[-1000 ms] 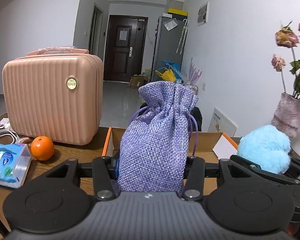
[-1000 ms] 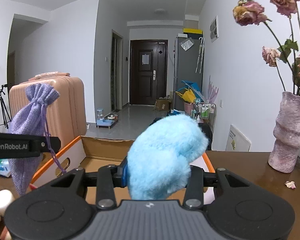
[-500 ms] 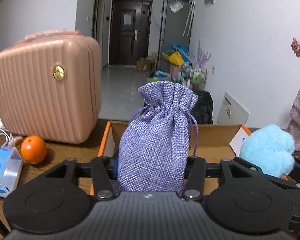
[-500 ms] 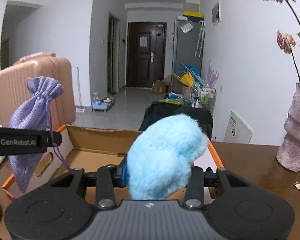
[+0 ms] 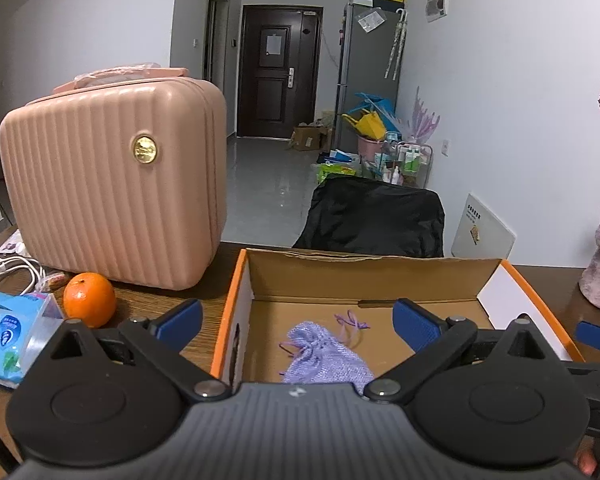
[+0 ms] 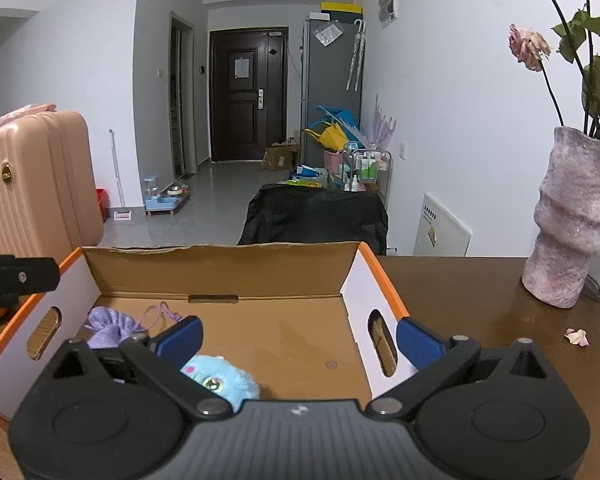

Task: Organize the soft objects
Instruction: 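Withdraw both tools from the box back toward the table items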

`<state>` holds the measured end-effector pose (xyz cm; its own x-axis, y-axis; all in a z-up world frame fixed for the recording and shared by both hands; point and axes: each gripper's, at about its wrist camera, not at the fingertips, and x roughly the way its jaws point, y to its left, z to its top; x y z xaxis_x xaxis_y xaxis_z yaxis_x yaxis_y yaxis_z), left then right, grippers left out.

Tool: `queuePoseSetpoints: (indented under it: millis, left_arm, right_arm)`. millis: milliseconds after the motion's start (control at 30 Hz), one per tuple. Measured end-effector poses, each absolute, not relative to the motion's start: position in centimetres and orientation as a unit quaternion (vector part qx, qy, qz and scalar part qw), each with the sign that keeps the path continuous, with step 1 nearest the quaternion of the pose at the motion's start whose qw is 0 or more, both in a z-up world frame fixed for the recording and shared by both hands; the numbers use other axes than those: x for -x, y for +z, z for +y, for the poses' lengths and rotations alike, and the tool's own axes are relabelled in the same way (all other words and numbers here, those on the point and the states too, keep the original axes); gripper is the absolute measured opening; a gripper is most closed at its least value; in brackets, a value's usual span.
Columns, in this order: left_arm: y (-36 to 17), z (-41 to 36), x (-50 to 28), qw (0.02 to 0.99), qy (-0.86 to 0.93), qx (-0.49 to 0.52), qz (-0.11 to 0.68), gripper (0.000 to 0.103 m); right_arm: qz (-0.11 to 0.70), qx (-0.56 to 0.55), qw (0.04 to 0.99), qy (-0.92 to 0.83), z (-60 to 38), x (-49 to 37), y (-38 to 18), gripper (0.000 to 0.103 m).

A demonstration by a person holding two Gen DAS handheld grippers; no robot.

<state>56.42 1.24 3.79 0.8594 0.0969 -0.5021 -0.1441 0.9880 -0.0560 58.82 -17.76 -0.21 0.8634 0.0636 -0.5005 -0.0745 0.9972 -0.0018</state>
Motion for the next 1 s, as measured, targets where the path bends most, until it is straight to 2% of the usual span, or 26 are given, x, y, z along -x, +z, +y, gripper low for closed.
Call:
queuePoseSetpoints:
  millis: [1000]
  left_arm:
    - [4.4, 2.6, -44.5, 0.978, 0.041, 0.033, 0.203, 0.103]
  right_arm:
    - [0.181, 0.023, 0.980, 0.075, -19.0, -46.4, 2.1, 0.103]
